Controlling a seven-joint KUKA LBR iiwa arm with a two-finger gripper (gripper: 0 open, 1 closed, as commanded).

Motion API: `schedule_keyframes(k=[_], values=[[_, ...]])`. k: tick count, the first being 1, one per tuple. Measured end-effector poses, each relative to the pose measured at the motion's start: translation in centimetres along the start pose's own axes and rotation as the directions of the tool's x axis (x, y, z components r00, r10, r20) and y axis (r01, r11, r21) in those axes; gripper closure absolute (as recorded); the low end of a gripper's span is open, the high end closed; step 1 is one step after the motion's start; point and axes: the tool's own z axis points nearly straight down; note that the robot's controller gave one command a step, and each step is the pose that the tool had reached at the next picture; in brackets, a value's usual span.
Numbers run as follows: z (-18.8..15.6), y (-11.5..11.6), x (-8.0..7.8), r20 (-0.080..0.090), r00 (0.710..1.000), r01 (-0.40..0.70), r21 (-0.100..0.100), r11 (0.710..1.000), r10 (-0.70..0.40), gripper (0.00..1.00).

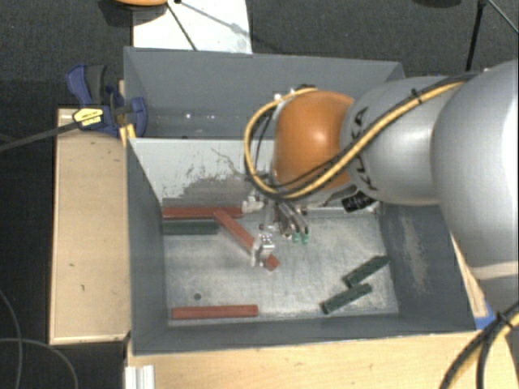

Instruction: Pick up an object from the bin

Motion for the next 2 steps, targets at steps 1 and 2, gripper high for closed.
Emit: schedule_keyframes(k=[1, 2], values=[[3.3, -0.3, 0.4, -0.002, 1.0, 0.014, 0.0, 1.0, -0.014, 0.0], [3.7, -1.6, -1.0, 0.011, 0.998, -0.057, -0.004, 0.998, 0.057, 1.0]])
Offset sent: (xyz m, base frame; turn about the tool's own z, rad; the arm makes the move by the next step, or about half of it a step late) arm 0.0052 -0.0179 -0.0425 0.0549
